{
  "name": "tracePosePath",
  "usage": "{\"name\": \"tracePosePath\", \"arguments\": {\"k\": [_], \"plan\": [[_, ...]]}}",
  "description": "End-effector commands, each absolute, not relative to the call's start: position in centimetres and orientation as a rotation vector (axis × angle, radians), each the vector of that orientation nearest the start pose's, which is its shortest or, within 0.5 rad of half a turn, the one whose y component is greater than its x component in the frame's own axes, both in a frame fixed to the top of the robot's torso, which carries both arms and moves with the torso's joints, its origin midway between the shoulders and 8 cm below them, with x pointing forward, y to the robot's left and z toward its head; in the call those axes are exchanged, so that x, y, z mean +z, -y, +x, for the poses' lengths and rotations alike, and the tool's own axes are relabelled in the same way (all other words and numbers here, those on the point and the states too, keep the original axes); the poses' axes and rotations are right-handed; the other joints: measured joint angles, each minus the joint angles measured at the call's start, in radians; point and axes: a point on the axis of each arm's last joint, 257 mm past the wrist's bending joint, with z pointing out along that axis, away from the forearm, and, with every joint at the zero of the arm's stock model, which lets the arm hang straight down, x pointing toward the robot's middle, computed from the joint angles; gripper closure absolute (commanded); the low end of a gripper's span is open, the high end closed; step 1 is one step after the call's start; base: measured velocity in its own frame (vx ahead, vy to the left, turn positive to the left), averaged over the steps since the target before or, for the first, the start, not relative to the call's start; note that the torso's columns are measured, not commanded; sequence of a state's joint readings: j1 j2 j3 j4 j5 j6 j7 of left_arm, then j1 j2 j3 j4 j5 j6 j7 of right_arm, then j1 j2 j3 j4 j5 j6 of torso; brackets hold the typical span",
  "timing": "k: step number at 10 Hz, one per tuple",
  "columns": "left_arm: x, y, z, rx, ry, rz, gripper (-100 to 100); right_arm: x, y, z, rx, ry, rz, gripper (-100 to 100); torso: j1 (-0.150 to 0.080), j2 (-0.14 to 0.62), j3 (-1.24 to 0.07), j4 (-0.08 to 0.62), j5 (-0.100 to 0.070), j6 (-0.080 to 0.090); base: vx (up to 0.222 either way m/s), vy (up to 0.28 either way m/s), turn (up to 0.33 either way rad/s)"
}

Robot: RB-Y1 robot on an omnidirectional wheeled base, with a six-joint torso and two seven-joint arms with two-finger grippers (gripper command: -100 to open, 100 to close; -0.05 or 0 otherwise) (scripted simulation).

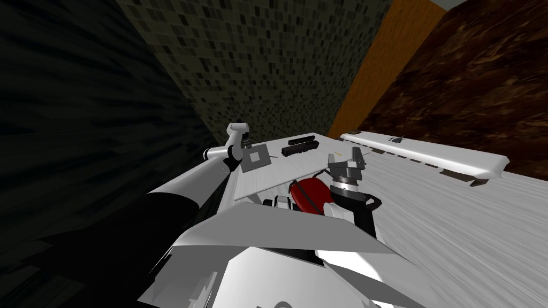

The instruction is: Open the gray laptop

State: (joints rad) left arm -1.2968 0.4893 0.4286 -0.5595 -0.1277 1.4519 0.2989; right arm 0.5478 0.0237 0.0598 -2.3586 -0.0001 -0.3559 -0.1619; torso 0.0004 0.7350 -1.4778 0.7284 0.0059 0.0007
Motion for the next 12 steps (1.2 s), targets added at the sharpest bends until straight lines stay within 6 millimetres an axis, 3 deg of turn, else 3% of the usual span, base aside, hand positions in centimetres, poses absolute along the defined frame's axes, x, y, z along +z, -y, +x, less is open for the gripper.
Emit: {"name": "tracePosePath", "arguments": {"k": [1,2,3,4,12], "plan": [[-13.2,-38.8,60.6,-0.333,-1.354,-2.437,100,1.6,26.9,35.1,1.466,-0.614,0.839,0,0.000,0.000,0.000,0.000,0.000,0.001,0.028,0.009,0.000],[-13.3,-38.7,60.5,-0.327,-1.356,-2.442,100,1.6,26.9,35.1,1.466,-0.614,0.839,0,-0.002,0.001,0.001,0.000,0.000,0.002,0.000,0.000,0.000],[-11.6,-39.3,61.4,-0.363,-1.328,-2.412,100,1.6,26.9,35.1,1.466,-0.614,0.839,0,-0.003,0.002,0.002,0.000,-0.001,0.002,0.000,0.000,0.000],[-13.5,-38.6,59.7,-0.301,-1.359,-2.480,100,1.6,26.9,35.1,1.466,-0.614,0.839,0,-0.002,0.002,0.001,0.003,-0.002,0.001,0.031,0.002,-0.008],[-14.6,-38.2,58.8,-0.266,-1.377,-2.515,100,1.6,26.9,35.1,1.466,-0.614,0.839,0,-0.001,-0.002,-0.001,-0.002,0.001,0.005,0.024,0.000,0.002]]}}
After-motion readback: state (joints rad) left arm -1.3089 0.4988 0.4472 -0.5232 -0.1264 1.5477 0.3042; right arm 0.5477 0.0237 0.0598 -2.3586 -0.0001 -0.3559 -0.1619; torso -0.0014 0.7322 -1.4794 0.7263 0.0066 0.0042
